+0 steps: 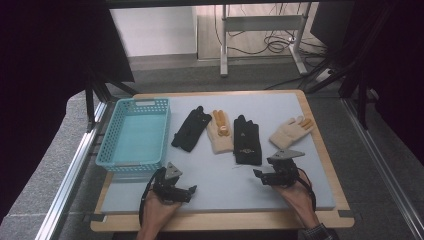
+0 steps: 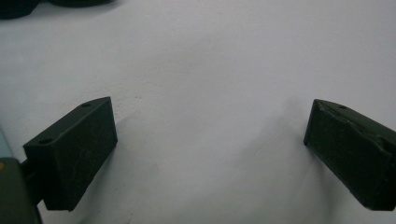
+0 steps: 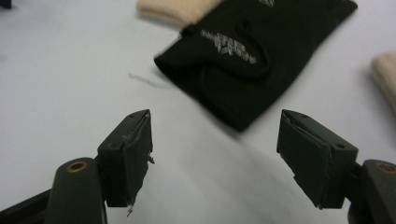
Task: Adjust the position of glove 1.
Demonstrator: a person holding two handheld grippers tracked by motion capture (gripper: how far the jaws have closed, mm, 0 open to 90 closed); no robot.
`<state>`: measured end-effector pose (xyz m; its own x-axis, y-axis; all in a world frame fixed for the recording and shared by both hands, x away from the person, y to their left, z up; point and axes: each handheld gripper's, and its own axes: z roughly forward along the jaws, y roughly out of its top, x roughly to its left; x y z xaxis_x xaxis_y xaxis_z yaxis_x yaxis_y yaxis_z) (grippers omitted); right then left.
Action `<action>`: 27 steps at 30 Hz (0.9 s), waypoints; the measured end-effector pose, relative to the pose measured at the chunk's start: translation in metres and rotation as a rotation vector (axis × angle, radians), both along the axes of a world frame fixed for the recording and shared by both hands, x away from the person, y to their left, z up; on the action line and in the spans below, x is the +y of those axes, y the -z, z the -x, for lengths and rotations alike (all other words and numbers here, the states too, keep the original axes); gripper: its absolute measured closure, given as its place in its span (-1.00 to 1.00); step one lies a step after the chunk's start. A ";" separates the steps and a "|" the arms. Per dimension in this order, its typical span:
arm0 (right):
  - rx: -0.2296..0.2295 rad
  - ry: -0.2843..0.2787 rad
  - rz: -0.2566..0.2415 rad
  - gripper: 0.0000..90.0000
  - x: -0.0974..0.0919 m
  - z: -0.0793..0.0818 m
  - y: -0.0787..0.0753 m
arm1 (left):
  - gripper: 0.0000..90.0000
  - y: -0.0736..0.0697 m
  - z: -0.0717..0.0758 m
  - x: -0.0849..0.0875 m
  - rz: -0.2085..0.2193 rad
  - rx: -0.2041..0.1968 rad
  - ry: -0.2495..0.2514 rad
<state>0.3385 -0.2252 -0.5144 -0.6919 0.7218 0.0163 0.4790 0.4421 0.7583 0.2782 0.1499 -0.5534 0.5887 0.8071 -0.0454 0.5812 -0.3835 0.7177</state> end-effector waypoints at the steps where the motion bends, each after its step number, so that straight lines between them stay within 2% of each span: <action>1: -0.004 -0.004 0.000 -0.42 0.003 -0.002 -0.002 | -0.94 0.000 0.000 0.000 0.000 0.000 0.000; 8: 0.004 -0.058 0.017 -0.38 0.026 -0.018 -0.011 | -0.94 0.000 0.000 0.000 0.001 -0.001 -0.001; 16: 0.021 -0.103 0.015 -0.31 0.046 -0.035 -0.011 | -0.94 0.000 0.000 0.000 0.002 -0.002 -0.002; 25: 0.031 -0.142 0.012 -0.13 0.069 -0.051 -0.015 | -0.94 0.000 0.001 0.000 0.003 -0.003 -0.003; 27: 0.029 -0.156 0.011 -0.07 0.079 -0.058 -0.016 | -0.94 0.000 0.001 0.000 0.003 -0.003 -0.003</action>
<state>0.3962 -0.1460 -0.4979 -0.7952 0.6056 0.0309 0.4254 0.5208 0.7401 0.2777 0.1499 -0.5537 0.5865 0.8086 -0.0462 0.5802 -0.3797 0.7206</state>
